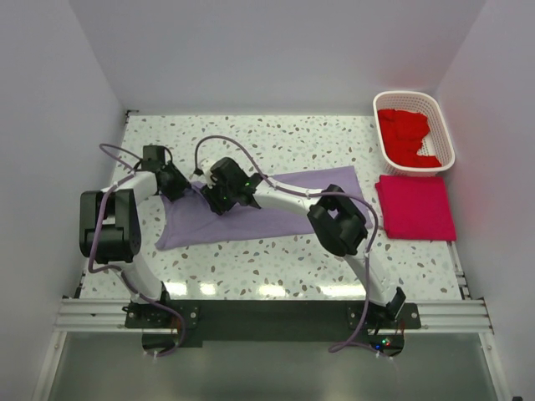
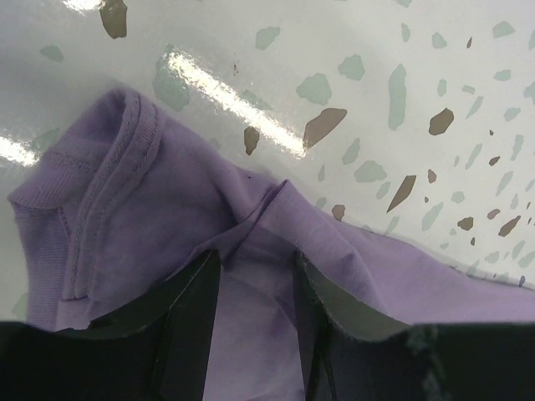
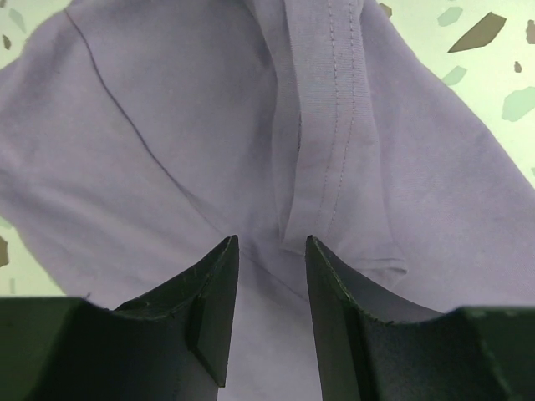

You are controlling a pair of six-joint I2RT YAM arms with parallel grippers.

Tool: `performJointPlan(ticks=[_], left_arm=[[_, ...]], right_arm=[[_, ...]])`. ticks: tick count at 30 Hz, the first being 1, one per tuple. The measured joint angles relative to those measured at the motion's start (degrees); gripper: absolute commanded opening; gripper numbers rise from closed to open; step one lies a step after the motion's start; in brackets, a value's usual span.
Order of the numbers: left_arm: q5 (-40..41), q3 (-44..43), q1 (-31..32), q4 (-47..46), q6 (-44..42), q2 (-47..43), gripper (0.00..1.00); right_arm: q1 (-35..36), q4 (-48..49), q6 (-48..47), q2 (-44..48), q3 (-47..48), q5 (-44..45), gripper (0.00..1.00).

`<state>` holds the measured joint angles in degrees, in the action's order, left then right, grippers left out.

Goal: Fold and stack the t-shirts
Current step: Fold the tshirt

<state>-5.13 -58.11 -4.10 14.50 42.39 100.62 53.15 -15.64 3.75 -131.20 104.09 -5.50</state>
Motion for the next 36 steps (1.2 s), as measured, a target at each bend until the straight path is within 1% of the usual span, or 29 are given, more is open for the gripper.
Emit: performJointPlan(ticks=[2,10,15,19,20,22,23,29,32,36], left_arm=[[0.02,-0.04,-0.02,0.11,-0.02,0.0,0.46],[0.42,-0.2,0.0,0.17,-0.15,0.0,0.47],[0.83,-0.26,0.0,0.22,-0.2,0.0,0.47],[0.85,-0.31,0.0,0.22,-0.22,0.0,0.48],[0.85,-0.31,0.0,0.24,-0.24,0.0,0.48],[0.85,-0.31,0.0,0.24,-0.46,0.0,0.48],[0.85,-0.31,0.0,0.26,-0.61,0.0,0.49],[1.53,-0.61,0.0,1.16,-1.49,-0.5,0.55],[2.89,-0.61,0.0,1.7,-1.57,-2.32,0.57],[4.57,-0.61,0.0,1.95,-1.66,-5.57,0.58]], right_arm=[[0.0,0.0,-0.2,-1.27,0.72,0.02,0.4],[0.07,0.07,-0.9,-2.56,1.01,2.03,0.32],[0.07,0.2,-1.4,-2.56,1.01,3.58,0.24],[0.07,0.24,-1.66,-2.56,1.01,4.5,0.17],[0.07,0.24,-1.73,-2.56,1.01,4.55,0.12],[0.07,0.26,-1.88,-2.56,1.01,4.57,0.06],[0.07,0.26,-1.92,-2.56,1.01,4.57,0.0],[0.07,0.31,-1.97,-2.56,1.01,4.83,0.0],[-0.17,0.5,-1.92,-2.34,0.76,5.09,0.0],[-0.7,0.81,-1.81,-1.66,0.2,5.14,0.0]])
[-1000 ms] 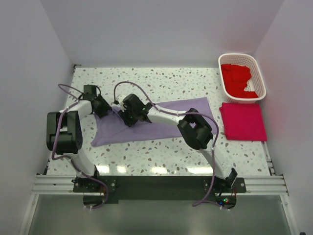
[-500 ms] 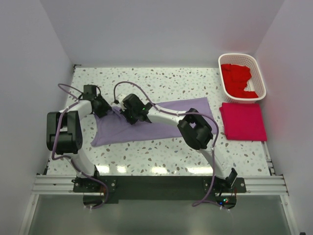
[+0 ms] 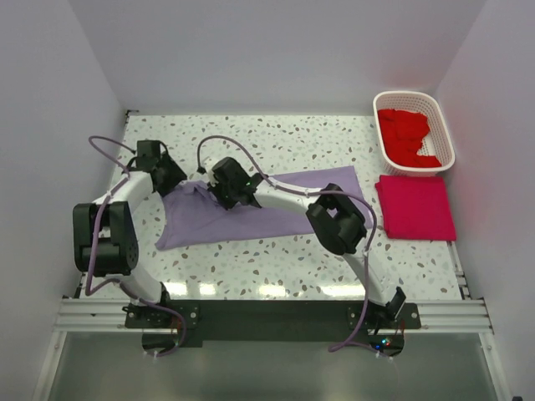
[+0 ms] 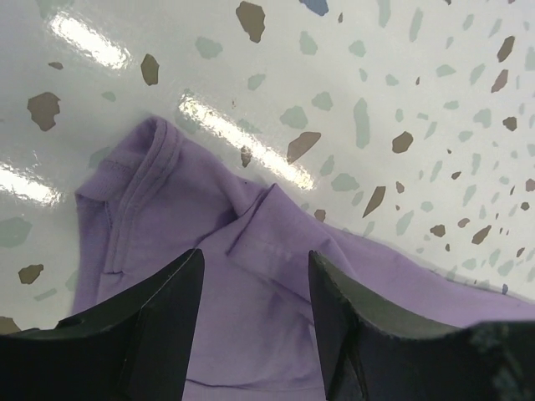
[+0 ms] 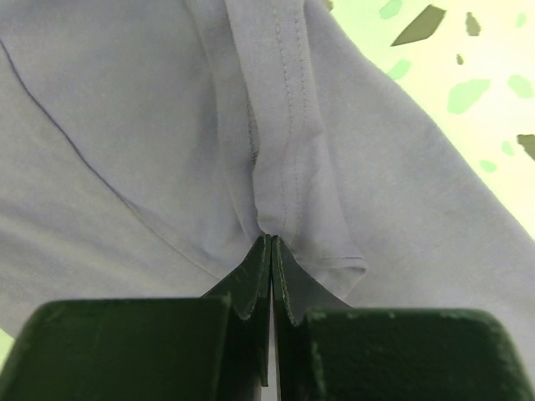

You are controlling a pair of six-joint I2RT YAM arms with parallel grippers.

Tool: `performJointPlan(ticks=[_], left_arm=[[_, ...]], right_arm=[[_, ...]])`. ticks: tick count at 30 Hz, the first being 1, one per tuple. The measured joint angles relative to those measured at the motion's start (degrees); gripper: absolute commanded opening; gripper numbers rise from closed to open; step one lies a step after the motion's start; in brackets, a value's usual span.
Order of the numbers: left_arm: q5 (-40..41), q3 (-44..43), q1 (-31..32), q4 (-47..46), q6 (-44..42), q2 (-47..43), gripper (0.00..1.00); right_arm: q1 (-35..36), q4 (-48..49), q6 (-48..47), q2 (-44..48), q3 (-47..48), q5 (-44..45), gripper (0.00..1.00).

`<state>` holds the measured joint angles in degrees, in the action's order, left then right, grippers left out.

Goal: Fold and stack the t-shirts
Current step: Fold the tshirt

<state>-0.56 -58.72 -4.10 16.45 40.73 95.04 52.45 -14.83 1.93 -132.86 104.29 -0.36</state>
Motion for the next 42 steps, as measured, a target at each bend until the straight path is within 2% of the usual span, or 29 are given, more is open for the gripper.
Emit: performJointPlan(ticks=[14,20,26,28,36,42], left_arm=[[-2.89,0.0,0.0,-0.55,0.15,2.08,0.52],[-3.74,0.0,0.0,-0.59,0.24,4.94,0.45],[-3.74,-0.39,-0.02,-0.61,0.24,6.45,0.33],[-3.78,-0.61,0.0,-0.59,0.31,6.6,0.24],[-4.46,-0.68,0.0,-0.61,0.15,6.62,0.04],[-4.31,-2.12,0.0,1.6,-0.11,6.36,0.03]], right_arm=[[-4.0,1.95,2.23,0.37,-0.39,-0.66,0.0],[-4.24,2.01,2.51,0.37,-0.39,-1.05,0.0],[-4.2,2.01,2.58,0.37,-0.39,-2.19,0.0],[-4.2,1.99,2.58,0.37,-0.39,-2.34,0.0],[-4.2,1.99,2.58,0.37,-0.39,-2.4,0.0],[-4.2,1.88,2.23,0.37,-0.39,-2.36,0.0]])
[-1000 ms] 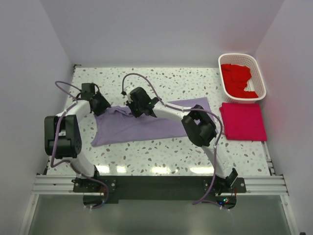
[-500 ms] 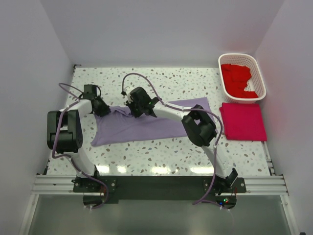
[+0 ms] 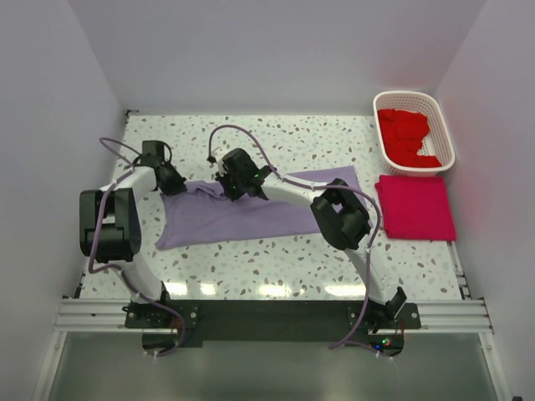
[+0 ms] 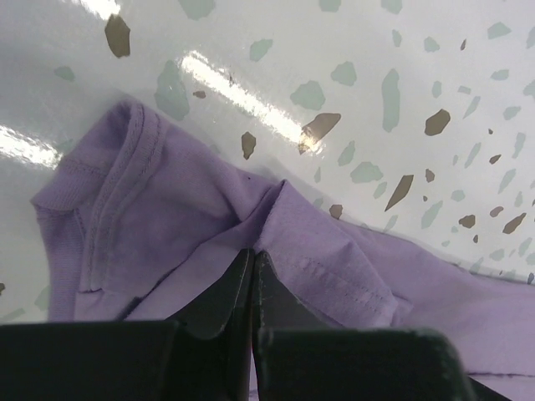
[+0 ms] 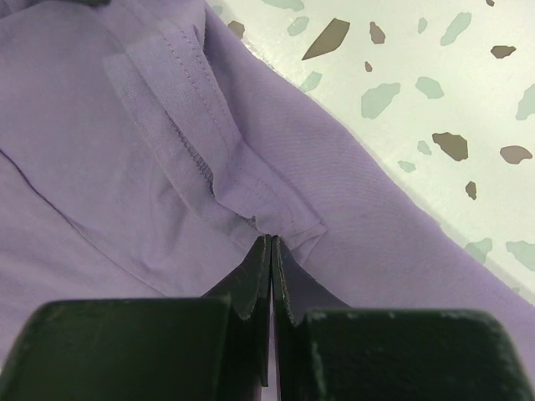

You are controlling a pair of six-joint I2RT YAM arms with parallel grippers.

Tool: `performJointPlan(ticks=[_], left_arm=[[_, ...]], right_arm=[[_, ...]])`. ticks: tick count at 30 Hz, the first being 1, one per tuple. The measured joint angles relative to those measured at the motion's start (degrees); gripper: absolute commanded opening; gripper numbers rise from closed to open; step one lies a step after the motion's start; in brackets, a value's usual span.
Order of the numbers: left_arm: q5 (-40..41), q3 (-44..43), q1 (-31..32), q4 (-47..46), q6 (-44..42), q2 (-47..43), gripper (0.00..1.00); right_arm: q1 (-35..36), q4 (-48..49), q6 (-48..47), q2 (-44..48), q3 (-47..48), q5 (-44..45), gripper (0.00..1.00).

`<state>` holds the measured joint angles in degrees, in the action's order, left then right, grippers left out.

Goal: Fold and stack the t-shirts
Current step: Fold the tshirt

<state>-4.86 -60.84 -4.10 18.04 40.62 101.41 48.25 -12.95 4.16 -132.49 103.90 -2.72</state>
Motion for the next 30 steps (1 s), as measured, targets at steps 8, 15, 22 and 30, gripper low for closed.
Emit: performJointPlan(ticks=[8,15,22,30], left_arm=[[3.85,-6.47,0.0,5.86,-3.34,-3.08,0.02],[5.42,-8.76,0.0,8.37,-4.28,-4.13,0.02],[5.77,-8.76,0.0,9.9,-4.31,-4.13,0.02],[5.53,-8.22,0.0,9.9,-4.35,-4.15,0.02]], right_arm=[[0.0,-0.42,-1.73,0.44,0.0,0.59,0.0],[0.0,-0.81,-2.78,3.32,0.0,3.19,0.0],[0.0,-0.76,-4.24,4.35,0.46,4.96,0.0],[0.0,-1.36,-5.55,4.68,0.2,5.01,0.0]])
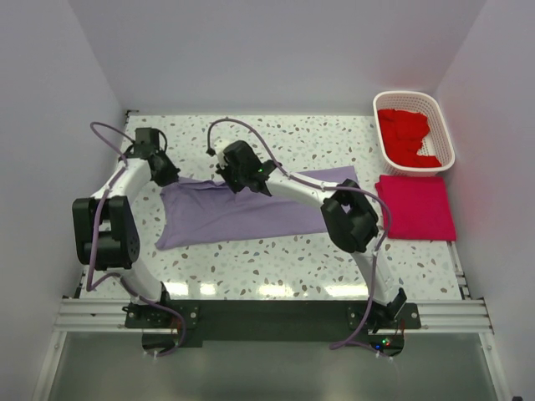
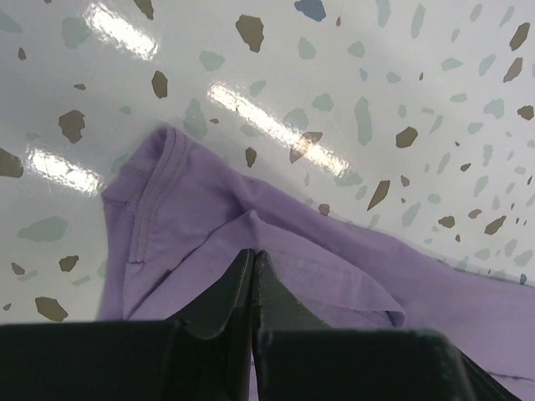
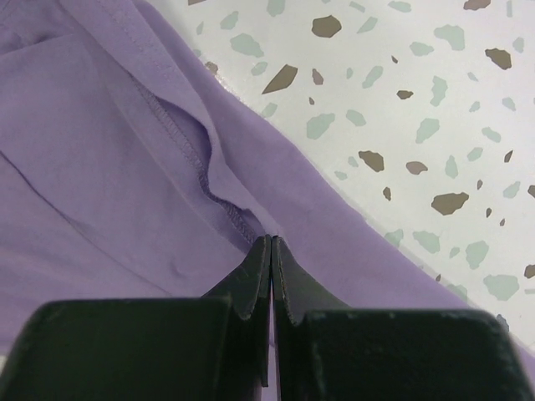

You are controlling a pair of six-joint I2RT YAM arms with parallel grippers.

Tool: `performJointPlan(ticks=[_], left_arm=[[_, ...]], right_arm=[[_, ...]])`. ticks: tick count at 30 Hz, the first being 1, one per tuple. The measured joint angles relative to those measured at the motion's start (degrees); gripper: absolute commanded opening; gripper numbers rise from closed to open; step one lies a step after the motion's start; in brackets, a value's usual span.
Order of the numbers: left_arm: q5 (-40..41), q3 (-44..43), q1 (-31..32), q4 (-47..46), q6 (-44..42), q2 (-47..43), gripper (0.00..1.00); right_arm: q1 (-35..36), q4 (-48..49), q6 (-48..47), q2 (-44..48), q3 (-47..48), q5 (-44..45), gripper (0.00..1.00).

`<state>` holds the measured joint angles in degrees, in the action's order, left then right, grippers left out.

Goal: Fold and stack the t-shirts
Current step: Fold the tshirt

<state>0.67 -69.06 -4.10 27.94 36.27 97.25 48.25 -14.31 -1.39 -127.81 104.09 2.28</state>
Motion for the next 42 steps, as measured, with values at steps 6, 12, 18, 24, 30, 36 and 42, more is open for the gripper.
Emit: performJointPlan(ticks=[6,12,18,24,30,36,42], left_arm=[[-0.74,2.27,-0.02,0.92,-0.52,-0.22,0.02],[-1.07,4.9,-0.04,1.95,-0.98,-1.9,0.02],[-1.57,6.19,-0.79,3.1,-1.38,-4.44,0.02],[-2.01,6.21,-2.29,3.65,-1.9,-5.22,0.03],[-2.58,8.24,-2.58,3.52,-2.64,-5.42,0.04],[-3.58,11.13,-2.6,2.99,-2.91,-4.94,0.05],[-3.5,11.69,-2.6,2.54,-2.93,-1.88,0.07]], right_arm=[[0.0,-1.55,-0.13,1.77,-1.51,-1.4,0.0],[0.09,-2.64,-0.11,2.73,-2.23,-4.61,0.0],[0.22,-5.29,-0.11,2.73,-2.69,-7.3,0.0],[0.22,-6.43,-0.09,2.73,-3.58,-8.13,0.0],[0.5,-7.21,-0.04,2.73,-4.28,-9.46,0.0],[0.61,-7.65,0.31,2.62,-4.33,-11.13,0.0],[0.61,-7.82,0.35,1.6,-4.37,-12.17,0.0]])
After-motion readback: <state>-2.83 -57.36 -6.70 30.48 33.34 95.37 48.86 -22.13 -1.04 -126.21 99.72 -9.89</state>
